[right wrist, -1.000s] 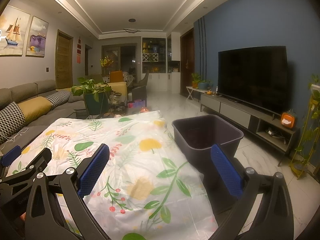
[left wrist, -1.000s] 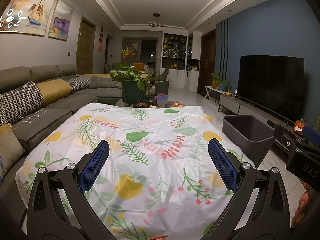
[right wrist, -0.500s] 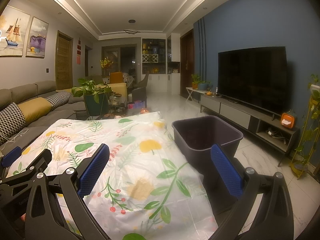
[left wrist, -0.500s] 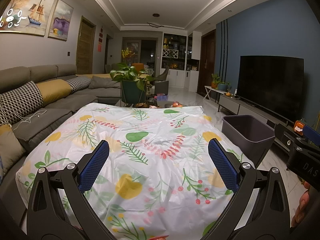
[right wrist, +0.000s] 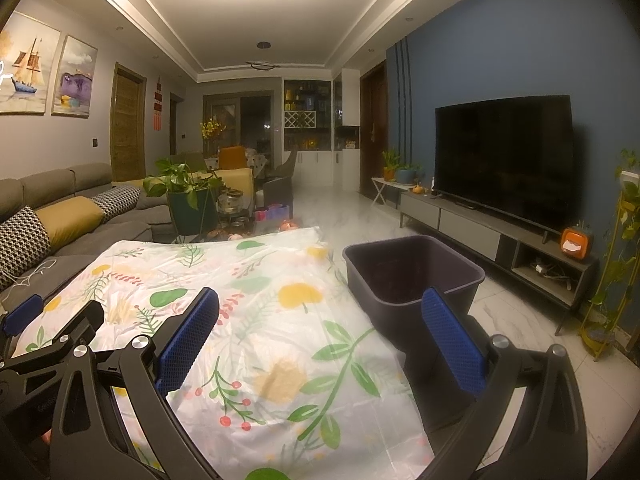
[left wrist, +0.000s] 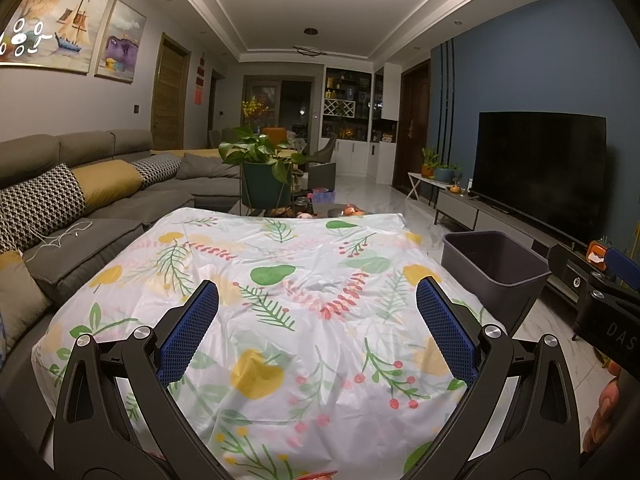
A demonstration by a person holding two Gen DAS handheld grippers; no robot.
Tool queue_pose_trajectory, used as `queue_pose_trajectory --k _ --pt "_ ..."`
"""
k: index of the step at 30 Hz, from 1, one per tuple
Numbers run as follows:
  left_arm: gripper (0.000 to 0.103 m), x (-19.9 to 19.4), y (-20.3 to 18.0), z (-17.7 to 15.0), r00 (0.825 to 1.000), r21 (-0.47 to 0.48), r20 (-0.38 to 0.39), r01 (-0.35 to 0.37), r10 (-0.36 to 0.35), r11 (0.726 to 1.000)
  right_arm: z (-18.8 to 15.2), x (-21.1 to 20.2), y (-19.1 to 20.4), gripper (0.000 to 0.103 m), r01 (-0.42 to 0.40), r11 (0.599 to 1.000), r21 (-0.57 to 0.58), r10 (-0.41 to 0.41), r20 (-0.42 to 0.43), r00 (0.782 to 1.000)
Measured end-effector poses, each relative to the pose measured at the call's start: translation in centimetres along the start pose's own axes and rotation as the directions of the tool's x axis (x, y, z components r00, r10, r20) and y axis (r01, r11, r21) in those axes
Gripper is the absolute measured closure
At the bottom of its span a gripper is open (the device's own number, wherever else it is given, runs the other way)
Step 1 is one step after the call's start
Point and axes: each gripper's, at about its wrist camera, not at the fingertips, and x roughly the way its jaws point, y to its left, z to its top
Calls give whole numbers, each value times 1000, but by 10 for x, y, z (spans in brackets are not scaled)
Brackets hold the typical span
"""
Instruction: Collect trash
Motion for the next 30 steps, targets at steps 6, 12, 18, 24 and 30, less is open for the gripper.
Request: queue_pose_trajectory --k 6,12,18,24,30 --pt "5 -1 -1 1 1000 2 0 4 -4 1000 1 0 -1 5 1 1000 1 -1 0 1000" --pt "5 -1 -1 2 1000 1 2 6 -6 1000 2 -1 -1 5 2 1000 3 -2 5 1000" --pt "5 -1 0 4 1000 -2 0 10 -10 1000 2 -1 -1 5 2 1000 4 -2 5 1000" --pt "5 -1 1 5 1000 1 0 15 -15 1000 3 0 -1 5 2 1000 4 -2 4 1000" --pt "7 -1 3 7 1000 5 -1 8 -8 1000 2 -1 -2 5 2 1000 5 -2 5 1000"
